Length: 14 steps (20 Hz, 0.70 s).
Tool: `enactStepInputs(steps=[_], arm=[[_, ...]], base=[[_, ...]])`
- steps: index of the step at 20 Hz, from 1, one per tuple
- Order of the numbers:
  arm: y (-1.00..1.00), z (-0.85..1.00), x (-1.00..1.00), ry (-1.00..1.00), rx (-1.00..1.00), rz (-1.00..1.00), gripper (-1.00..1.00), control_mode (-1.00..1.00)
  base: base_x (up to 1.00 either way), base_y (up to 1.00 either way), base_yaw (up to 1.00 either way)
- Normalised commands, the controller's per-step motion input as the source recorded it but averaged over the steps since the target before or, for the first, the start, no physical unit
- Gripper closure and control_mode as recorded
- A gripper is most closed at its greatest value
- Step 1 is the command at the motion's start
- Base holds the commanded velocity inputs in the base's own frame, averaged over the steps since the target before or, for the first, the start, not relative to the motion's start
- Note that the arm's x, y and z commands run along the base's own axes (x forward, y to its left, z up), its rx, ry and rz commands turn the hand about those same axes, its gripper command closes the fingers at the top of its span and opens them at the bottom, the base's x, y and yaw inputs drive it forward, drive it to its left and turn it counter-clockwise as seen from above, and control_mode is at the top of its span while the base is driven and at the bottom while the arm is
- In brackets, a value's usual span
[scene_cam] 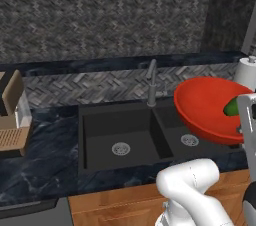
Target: Pick the avocado from the cabinet and place it in the bowl. Then pick the bowl and place it in the sink. Then turn on the sink facuet.
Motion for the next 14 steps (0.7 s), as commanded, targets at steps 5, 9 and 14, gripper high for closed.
enactStepInputs(steps=[5, 9, 14], arm=[[0.00, 0.00, 0.00, 0.00, 0.00, 0.00, 1.00, 1.00], [0.00, 0.00, 0.00, 0.00, 0.00, 0.00, 1.00, 1.00], [0.00, 0.00, 0.00, 0.00, 0.00, 0.00, 1.00, 1.00]], base=[[0.24, 0.00, 0.00], [0.07, 0.00, 0.02], [0.00, 0.00, 0.03]])
